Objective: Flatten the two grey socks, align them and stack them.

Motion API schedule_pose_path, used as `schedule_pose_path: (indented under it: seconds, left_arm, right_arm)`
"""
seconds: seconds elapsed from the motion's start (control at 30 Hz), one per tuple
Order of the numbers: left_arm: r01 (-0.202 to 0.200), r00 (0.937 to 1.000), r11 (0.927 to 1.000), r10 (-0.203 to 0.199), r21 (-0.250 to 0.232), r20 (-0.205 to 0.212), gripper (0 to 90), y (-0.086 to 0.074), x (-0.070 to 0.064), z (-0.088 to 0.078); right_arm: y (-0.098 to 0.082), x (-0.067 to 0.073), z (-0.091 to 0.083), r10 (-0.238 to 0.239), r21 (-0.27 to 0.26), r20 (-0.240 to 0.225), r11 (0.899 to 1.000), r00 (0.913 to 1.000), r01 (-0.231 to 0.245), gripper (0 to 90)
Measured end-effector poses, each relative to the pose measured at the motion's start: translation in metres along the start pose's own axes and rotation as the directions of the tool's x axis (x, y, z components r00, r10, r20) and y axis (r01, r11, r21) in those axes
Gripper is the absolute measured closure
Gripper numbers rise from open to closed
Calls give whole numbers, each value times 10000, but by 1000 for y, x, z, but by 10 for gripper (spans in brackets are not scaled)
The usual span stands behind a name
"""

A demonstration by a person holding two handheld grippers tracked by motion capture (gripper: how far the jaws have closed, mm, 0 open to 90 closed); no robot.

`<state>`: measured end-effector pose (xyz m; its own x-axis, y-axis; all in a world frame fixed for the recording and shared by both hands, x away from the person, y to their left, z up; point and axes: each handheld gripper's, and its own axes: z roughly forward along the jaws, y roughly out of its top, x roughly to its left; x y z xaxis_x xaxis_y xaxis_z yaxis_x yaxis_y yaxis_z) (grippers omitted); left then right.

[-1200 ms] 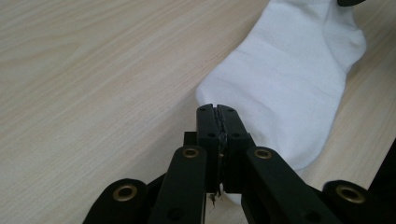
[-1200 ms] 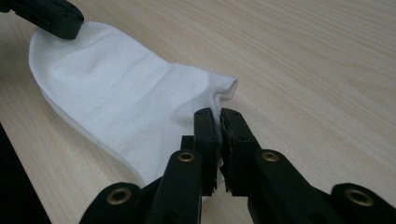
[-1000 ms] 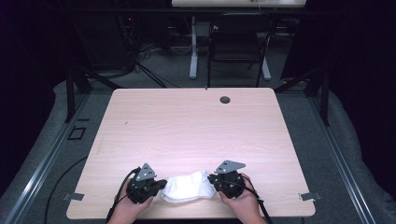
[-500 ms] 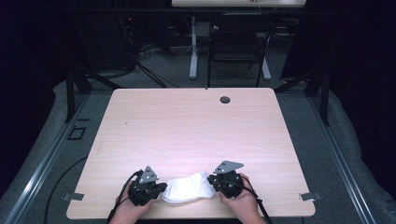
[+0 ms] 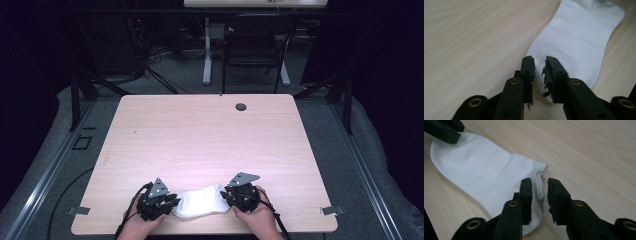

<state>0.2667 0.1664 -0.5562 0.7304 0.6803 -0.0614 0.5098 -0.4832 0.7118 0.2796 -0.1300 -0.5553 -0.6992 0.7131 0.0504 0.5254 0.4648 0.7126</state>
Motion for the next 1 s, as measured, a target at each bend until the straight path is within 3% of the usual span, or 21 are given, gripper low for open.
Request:
schedule_pose_path:
  seconds: [0.13,0.3,0.43,0.57,1.0]
  left_arm:
    - [-34,10000,9990,36,-444,33,695,6,-3,-3]
    - [-321,9992,9992,326,-222,241,663,6,-12,2]
    - [-492,9984,9988,490,51,291,627,2,-16,5]
    - [-334,9986,9993,327,155,414,585,-3,-17,7]
    - [-367,9983,9978,341,548,464,563,-13,-15,11]
  right_arm:
    - [3,1,-8,135,-630,140,9979,9998,-126,674]
    - [6,9,-10,-115,-960,-36,9953,9999,111,663]
    - [4,15,-3,-418,-641,-244,9971,9988,402,642]
    - [2,18,3,-700,-412,-227,9968,9973,690,627]
    - [-6,17,16,-707,378,-308,9967,9970,718,623]
